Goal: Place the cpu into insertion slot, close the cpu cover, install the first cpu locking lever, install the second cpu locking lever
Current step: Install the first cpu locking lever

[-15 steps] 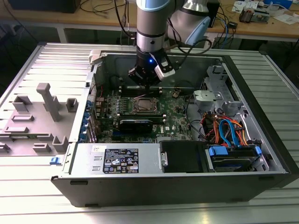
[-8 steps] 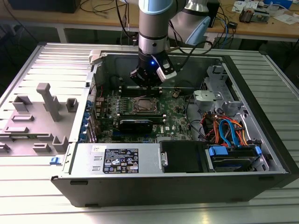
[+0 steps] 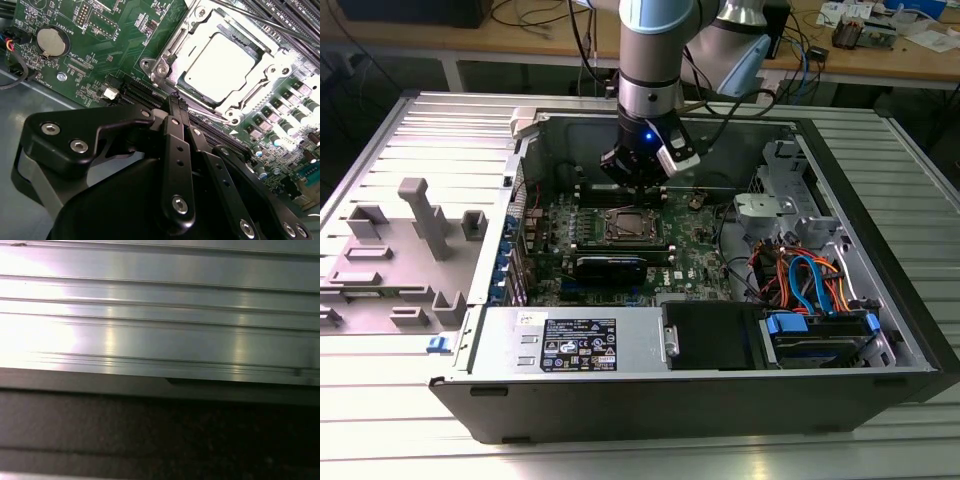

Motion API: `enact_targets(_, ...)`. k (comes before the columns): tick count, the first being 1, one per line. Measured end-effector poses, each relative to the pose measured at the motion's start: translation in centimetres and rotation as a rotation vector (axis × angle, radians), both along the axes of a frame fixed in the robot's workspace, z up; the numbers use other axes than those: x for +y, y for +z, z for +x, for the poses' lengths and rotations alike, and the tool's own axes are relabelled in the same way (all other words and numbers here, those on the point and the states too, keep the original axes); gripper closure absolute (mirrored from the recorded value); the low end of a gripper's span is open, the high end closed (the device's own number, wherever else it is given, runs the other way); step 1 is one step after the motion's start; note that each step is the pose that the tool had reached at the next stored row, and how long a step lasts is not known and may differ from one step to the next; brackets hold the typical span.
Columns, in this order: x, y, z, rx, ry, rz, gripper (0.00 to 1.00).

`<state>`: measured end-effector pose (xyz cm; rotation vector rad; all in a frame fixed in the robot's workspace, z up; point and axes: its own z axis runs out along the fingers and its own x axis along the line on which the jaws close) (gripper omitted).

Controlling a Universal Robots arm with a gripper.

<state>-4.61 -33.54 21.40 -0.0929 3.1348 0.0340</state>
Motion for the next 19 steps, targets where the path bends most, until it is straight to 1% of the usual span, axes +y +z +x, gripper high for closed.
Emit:
enact_targets(5,0.0,-0.01,0.05,-0.0001,0.0,0.0002,0.89)
enact_targets(12,0.0,-0.05,0.39,0.0,0.0,-0.0001,0.89)
enact_targets(19,0.0,-0.09,0.42,0.0,0.0,0.0,0.89)
